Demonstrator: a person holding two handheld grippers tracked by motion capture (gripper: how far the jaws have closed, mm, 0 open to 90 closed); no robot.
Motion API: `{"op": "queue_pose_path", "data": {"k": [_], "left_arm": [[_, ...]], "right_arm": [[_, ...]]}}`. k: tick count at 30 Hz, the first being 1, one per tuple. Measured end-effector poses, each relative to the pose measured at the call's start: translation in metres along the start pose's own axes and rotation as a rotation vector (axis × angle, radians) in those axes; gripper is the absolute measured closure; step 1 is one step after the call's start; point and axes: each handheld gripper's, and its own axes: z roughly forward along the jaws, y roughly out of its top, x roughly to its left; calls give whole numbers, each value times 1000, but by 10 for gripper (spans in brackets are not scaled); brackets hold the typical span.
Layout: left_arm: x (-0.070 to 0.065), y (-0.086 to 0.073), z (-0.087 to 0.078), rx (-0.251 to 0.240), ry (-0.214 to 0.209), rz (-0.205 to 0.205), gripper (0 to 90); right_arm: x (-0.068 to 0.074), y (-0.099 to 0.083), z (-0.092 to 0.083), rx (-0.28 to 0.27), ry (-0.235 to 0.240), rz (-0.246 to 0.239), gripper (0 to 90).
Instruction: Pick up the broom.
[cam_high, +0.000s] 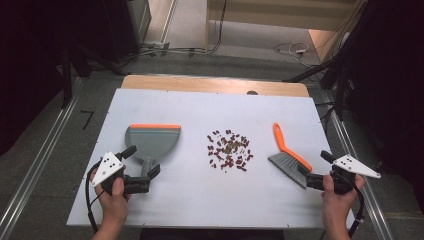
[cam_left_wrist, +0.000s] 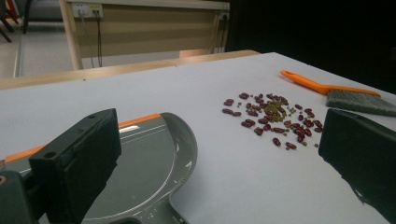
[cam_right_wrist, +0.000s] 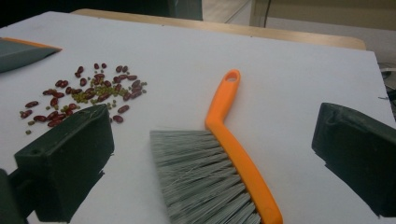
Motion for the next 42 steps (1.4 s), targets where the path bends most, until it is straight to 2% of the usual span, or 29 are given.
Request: {"op": "queue_pose_path", "data": {"k": [4, 8, 12, 15, 19, 22, 26, 30, 34, 36, 38, 42], "left_arm": [[0, -1, 2, 18, 0, 6, 0], [-2, 0, 3, 16, -3, 7, 0], [-2, 0, 3, 14, 1, 6, 0], [-1, 1, 3, 11, 3, 6, 0], [2, 1, 3, 10, 3, -5, 0], [2, 1, 2, 15, 4, -3, 0], [3, 0, 4, 17, 0, -9, 0], [3, 0, 4, 16, -2, -13, 0], [3, 0, 4, 16, -6, -19, 0], [2, 0, 4, 16, -7, -18, 0], [2, 0, 4, 16, -10, -19, 0], [2, -1, 2, 20, -15, -20, 0]], "right_arm": [[1, 2, 2, 10, 0, -21, 0], [3, 9, 4, 30, -4, -38, 0], [6, 19, 5, 23, -2, -51, 0], [9, 37, 6, 17, -17, -58, 0], [12, 56, 10, 40, -39, -111, 0], [9, 69, 16, 67, -5, -107, 0], [7, 82, 26, 95, 8, -96, 0], [8, 95, 39, 119, 25, -107, 0], [5, 103, 53, 172, 28, -125, 0], [1, 103, 61, 195, 57, -113, 0], [-1, 103, 65, 212, 63, -108, 0], [-7, 93, 86, 307, 100, -34, 0]]}}
